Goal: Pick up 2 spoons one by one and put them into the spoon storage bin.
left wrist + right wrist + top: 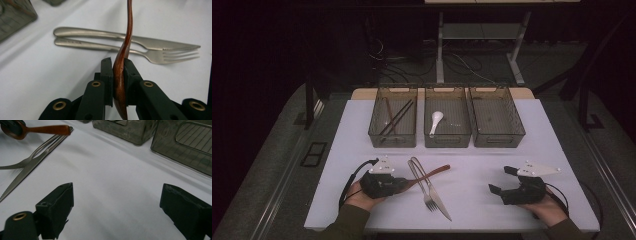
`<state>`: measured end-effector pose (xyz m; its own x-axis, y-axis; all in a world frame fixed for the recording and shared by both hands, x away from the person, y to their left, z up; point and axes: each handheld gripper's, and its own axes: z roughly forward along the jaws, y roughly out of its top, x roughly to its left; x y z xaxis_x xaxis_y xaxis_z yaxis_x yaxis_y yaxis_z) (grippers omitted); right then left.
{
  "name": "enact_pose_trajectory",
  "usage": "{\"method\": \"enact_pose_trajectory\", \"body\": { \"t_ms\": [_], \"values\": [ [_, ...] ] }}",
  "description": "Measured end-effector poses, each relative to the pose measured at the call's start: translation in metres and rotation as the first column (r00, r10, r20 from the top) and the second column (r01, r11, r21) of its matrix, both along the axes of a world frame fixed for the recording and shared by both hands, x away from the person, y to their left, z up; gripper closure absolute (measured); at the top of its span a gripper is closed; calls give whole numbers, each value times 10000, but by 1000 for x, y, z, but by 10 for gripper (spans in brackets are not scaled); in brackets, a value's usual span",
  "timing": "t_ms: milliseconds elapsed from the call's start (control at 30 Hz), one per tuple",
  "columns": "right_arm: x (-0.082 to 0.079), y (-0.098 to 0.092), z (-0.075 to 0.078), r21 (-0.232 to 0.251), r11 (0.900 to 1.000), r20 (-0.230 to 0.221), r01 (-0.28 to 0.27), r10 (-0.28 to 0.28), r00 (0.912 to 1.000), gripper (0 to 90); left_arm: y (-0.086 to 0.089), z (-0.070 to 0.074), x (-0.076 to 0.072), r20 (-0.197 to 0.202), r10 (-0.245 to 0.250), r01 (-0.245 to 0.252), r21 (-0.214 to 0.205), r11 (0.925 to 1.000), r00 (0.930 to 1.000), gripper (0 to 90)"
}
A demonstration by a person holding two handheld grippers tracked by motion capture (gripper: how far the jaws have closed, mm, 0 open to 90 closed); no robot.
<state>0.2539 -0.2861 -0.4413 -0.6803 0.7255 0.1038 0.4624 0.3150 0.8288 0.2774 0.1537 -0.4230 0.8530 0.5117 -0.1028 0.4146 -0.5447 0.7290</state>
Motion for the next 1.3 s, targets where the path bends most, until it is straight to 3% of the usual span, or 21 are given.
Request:
{"method": "enact_pose_trajectory", "body": {
  "t_ms": [300,733,833,1300],
  "values": [
    [0,0,0,-2,10000,-22,-6,6,10000,121,-2,5,9,261,258,-250,-314,9992,9993,808],
    [1,0,-1,5,10000,-70,31,-31,10000,122,-11,11,24,304,223,-203,-643,9977,9993,809],
    [1,0,-1,13,10000,-57,21,-21,10000,122,-12,12,26,258,189,-166,-893,9959,9995,809],
    [2,0,-1,-14,10000,-75,44,-44,10000,122,-20,25,44,570,339,-262,-1302,9911,9978,809]
  ]
}}
